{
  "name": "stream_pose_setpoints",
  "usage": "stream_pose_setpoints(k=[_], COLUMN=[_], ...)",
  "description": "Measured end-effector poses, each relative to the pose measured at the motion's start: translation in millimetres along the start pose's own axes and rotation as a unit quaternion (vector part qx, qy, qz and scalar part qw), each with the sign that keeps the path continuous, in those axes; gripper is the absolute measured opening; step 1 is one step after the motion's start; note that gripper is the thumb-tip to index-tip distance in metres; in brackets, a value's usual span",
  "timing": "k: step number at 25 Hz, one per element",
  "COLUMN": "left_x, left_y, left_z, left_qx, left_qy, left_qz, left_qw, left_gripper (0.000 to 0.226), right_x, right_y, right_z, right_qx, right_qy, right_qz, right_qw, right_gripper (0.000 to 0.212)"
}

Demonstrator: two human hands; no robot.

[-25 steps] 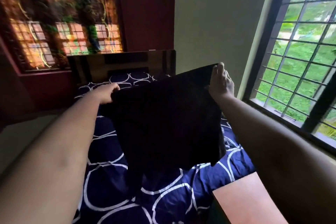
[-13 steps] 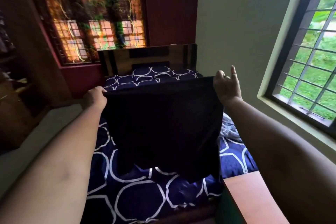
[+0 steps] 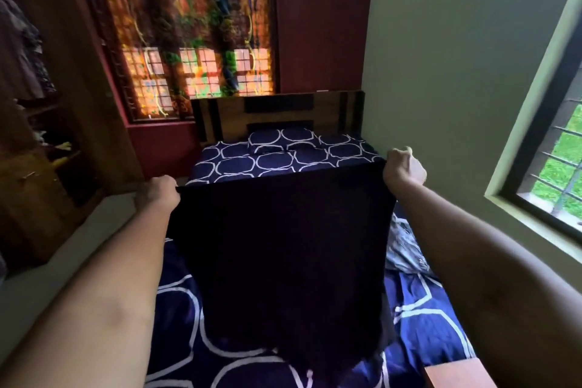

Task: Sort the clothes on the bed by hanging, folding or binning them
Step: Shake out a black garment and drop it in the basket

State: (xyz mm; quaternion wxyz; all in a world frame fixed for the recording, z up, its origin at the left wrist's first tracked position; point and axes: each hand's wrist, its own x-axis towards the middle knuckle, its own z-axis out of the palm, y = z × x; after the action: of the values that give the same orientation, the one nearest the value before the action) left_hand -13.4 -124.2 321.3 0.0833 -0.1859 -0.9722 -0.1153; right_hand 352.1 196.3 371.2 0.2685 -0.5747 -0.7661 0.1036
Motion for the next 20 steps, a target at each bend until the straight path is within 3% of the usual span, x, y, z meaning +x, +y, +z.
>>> stream_pose_setpoints(k=[1, 5, 7, 11, 15, 17, 20], left_x=[15.0, 82.0, 118.4, 184.1, 221.8, 226.9, 220.4], left_y=[-0.7, 18.5, 39.8, 90.6, 118.9, 117.2, 89.0], left_z=[7.4, 21.1, 16.4, -14.2, -41.4, -50.0, -44.3], left_qx=[-0.006, -0.043, -0.154, -0.437, -0.546, -0.552, -0.516], left_qy=[-0.001, -0.024, -0.009, 0.034, 0.097, 0.156, 0.218], left_qz=[-0.002, -0.043, -0.070, -0.088, -0.034, -0.049, -0.048], left_qw=[1.000, 0.998, 0.986, 0.895, 0.831, 0.818, 0.827], left_gripper=[0.020, 0.027, 0.031, 0.031, 0.036, 0.036, 0.035], right_x=[12.0, 63.3, 89.6, 132.0, 148.7, 154.0, 151.9], right_y=[-9.7, -57.5, -84.1, -141.0, -183.0, -184.6, -167.1], right_z=[11.3, 57.8, 74.8, 87.2, 97.3, 100.4, 99.5], right_qx=[0.069, 0.243, 0.329, 0.279, 0.223, 0.233, 0.268], right_qy=[-0.014, -0.113, -0.104, -0.035, -0.005, 0.012, 0.031], right_qz=[0.046, 0.086, 0.096, 0.013, -0.190, -0.227, -0.194], right_qw=[0.996, 0.960, 0.934, 0.960, 0.956, 0.945, 0.943], right_gripper=[0.032, 0.014, 0.018, 0.030, 0.029, 0.038, 0.043])
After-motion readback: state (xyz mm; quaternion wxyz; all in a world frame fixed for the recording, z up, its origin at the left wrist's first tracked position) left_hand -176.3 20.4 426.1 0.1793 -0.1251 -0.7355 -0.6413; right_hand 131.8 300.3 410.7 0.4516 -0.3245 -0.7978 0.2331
